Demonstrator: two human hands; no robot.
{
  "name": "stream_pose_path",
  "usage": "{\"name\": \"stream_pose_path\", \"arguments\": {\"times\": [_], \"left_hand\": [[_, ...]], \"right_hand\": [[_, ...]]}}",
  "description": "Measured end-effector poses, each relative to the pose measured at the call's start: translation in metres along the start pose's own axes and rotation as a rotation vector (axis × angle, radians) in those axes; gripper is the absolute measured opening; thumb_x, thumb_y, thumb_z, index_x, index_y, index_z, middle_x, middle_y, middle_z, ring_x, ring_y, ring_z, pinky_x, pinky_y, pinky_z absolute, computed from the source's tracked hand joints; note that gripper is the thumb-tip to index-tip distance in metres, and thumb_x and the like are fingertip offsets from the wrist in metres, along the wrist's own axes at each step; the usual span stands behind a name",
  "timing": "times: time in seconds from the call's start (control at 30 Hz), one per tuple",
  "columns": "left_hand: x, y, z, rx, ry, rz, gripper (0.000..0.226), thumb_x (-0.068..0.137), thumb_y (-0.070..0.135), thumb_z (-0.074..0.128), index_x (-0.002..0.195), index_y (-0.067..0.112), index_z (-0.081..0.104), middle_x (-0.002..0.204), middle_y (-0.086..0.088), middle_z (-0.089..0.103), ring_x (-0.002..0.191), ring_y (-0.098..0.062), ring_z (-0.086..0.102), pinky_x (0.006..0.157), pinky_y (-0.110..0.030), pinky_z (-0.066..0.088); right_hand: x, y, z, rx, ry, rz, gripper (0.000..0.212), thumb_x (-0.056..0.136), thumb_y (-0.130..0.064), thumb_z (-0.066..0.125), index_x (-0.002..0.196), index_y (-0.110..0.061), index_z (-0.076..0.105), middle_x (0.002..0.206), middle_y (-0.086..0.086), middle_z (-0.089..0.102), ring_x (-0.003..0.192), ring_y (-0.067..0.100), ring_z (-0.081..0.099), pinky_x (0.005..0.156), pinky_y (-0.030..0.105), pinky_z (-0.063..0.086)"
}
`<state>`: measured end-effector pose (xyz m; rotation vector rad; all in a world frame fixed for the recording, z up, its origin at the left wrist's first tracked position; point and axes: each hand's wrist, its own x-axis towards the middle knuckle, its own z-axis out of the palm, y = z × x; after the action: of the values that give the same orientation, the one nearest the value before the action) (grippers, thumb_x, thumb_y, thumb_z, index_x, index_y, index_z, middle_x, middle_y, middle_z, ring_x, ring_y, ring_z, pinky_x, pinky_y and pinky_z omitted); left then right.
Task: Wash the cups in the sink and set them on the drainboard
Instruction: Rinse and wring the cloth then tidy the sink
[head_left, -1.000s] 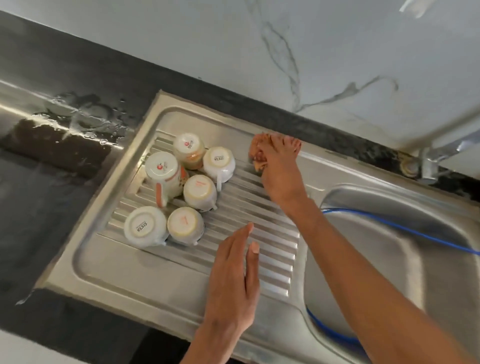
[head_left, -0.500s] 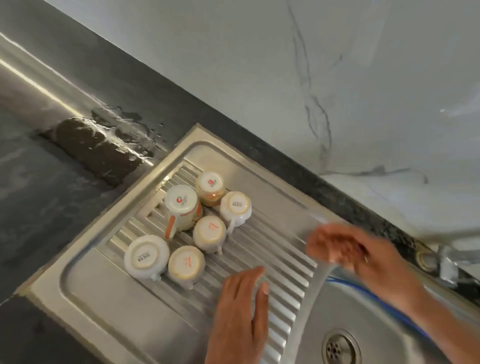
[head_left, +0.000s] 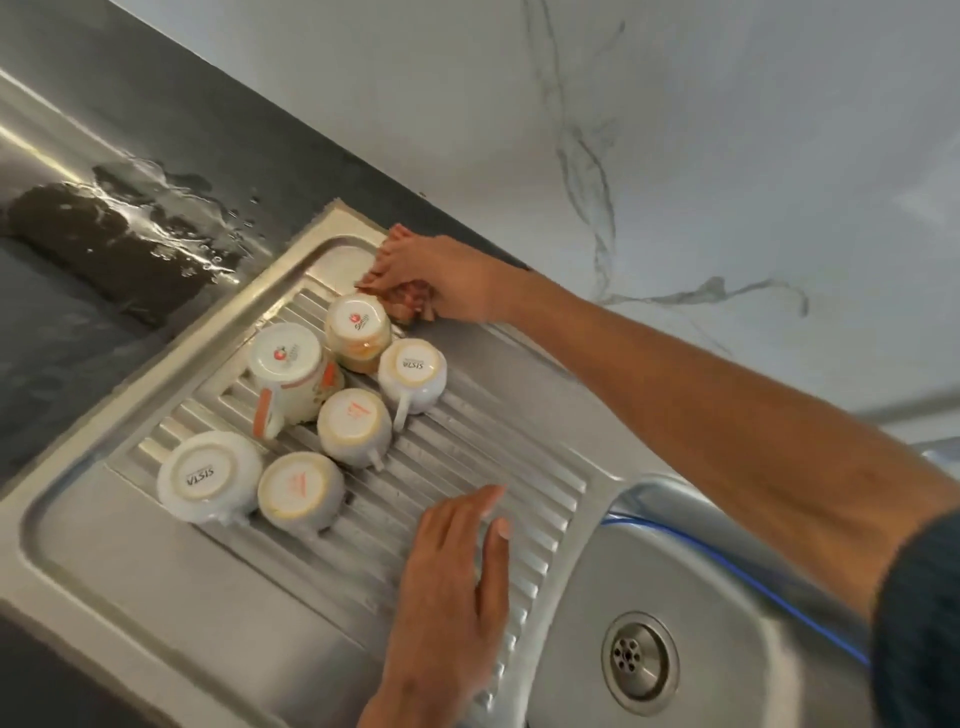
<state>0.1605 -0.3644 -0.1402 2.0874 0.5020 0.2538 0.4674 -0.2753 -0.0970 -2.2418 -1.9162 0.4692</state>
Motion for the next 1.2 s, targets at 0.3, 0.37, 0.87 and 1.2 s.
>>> {"name": "stream_pose_path", "arguments": {"times": [0.3, 0.37, 0.87, 1.2], "left_hand": [[-0.002, -0.026, 0.000, 0.293, -0.047, 0.230, 0.031, 0.104, 0.012, 0.058, 0.134, 0.014, 0.066, 0.134, -0.002, 0.063, 0.126, -0.023, 0.055, 0.104, -0.042, 0.049], [-0.002, -0.033, -0.001, 0.294, -0.060, 0.253, 0.031, 0.104, 0.014, 0.059, 0.134, 0.015, 0.066, 0.136, -0.002, 0.063, 0.129, -0.024, 0.055, 0.105, -0.045, 0.049], [-0.001, 0.002, -0.037, -0.020, 0.171, 0.176, 0.040, 0.112, 0.023, 0.034, 0.134, 0.009, 0.063, 0.133, -0.001, 0.065, 0.127, -0.019, 0.059, 0.107, -0.038, 0.047], [-0.010, 0.025, 0.035, 0.073, -0.102, 0.348, 0.044, 0.112, 0.026, 0.034, 0.120, 0.009, 0.073, 0.124, -0.002, 0.070, 0.120, -0.023, 0.062, 0.109, -0.037, 0.047]], "right_hand": [[-0.235, -0.004, 0.056, 0.224, 0.281, 0.218, 0.042, 0.089, -0.021, 0.077, 0.129, -0.007, 0.072, 0.143, 0.013, 0.064, 0.144, 0.033, 0.050, 0.124, 0.063, 0.028], [-0.287, -0.012, 0.061, 0.225, 0.255, 0.294, 0.045, 0.096, -0.033, 0.065, 0.135, -0.012, 0.069, 0.147, 0.007, 0.062, 0.149, 0.029, 0.045, 0.123, 0.062, 0.030], [-0.210, -0.147, 0.127, 0.223, 0.378, 0.248, 0.046, 0.094, -0.016, 0.056, 0.140, -0.011, 0.063, 0.145, 0.019, 0.054, 0.139, 0.040, 0.046, 0.120, 0.060, 0.027], [-0.420, -0.227, 0.185, 1.622, 0.720, 1.007, 0.026, 0.099, 0.008, 0.045, 0.119, 0.014, 0.061, 0.111, 0.018, 0.078, 0.103, 0.032, 0.075, 0.087, 0.035, 0.060]]}}
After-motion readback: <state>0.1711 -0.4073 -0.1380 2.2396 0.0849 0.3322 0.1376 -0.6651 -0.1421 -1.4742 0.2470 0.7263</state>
